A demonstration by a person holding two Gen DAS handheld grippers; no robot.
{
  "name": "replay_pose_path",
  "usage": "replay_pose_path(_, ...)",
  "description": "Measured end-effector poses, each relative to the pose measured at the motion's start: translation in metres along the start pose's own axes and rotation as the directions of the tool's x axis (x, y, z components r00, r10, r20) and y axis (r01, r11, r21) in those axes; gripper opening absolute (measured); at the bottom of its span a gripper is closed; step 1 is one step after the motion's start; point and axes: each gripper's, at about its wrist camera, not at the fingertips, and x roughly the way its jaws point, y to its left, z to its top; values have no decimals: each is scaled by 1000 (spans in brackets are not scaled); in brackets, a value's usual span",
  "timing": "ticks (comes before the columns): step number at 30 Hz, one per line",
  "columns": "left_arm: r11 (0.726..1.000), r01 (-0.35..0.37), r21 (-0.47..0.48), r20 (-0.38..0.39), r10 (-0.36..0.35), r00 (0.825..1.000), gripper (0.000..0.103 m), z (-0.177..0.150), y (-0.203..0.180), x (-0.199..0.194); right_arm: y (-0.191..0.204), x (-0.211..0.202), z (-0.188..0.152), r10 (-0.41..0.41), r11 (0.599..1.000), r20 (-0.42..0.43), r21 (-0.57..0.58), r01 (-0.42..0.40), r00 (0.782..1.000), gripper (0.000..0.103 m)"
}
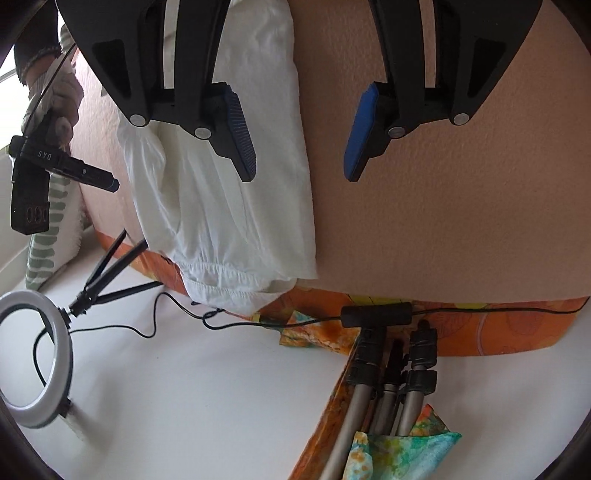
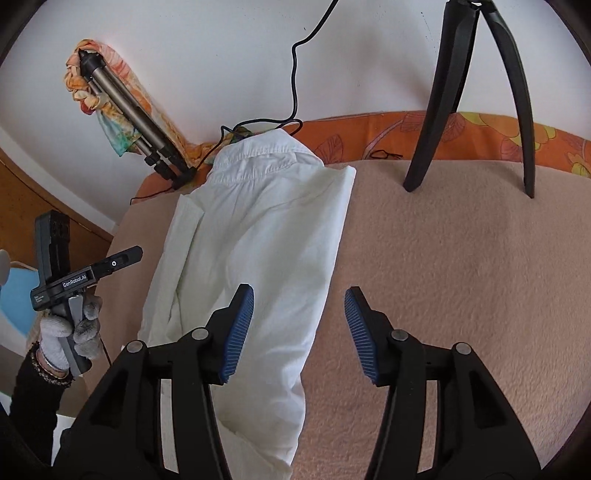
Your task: Fold small clothes
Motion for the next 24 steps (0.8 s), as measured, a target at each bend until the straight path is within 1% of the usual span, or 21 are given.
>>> replay_pose_path(2,1000,2,-27,-1,-2,1000,48,14,6,16,-4,13,14,2,1000,6,-5,-2,1000,54)
replay_pose_path(6,997,49,-61,-19,-50,999,48,33,13,39,-15,33,36,2,1000,17,-12,-2,1000,54)
replay_pose_path(9,992,100,-76,-17,-101,995,48,40,12,50,-23,44,48,46,999,30,12,-46,999,54)
replay_pose_path(10,993,101,-62,-12,-102,995,46,41,9,53,-24,48,50,54,998,36,22,-54,998,52)
replay_pose_path(11,994,97,-45,-10,-97,995,45,43,4,56,-25,52,52,68,997,37,31,-69,997,49)
replay_pose_path(12,995,97,-26,-6,-97,995,40,44,-1,59,-24,56,52,73,997,31,35,-74,997,38)
replay_pose_path(13,996,87,-11,-14,-87,996,13,44,-5,63,-21,60,52,66,997,23,33,-67,998,24)
replay_pose_path(14,998,57,-5,-23,-57,998,3,44,-9,68,-17,65,52,57,998,11,22,-57,998,17)
replay_pose_path(15,999,53,-8,-7,-53,999,3,43,-11,68,-11,67,53,30,1000,9,5,-30,1000,7)
replay_pose_path(16,998,57,-10,12,-57,998,2,42,-14,64,-5,65,53,11,1000,14,-10,-11,1000,5)
replay_pose_path(18,998,56,16,83,-57,995,2,39,-20,45,11,51,57,24,999,40,-43,-22,999,3)
replay_pose_path(20,996,79,29,136,-82,987,2,38,-22,24,26,30,62,38,995,88,-99,-29,995,3)
replay_pose_path(23,995,92,49,170,-99,980,2,39,-23,4,38,4,70,53,989,137,-141,-33,989,3)
replay_pose_path(24,994,99,42,174,-105,979,2,40,-22,0,39,-1,73,39,990,147,-138,-19,988,3)
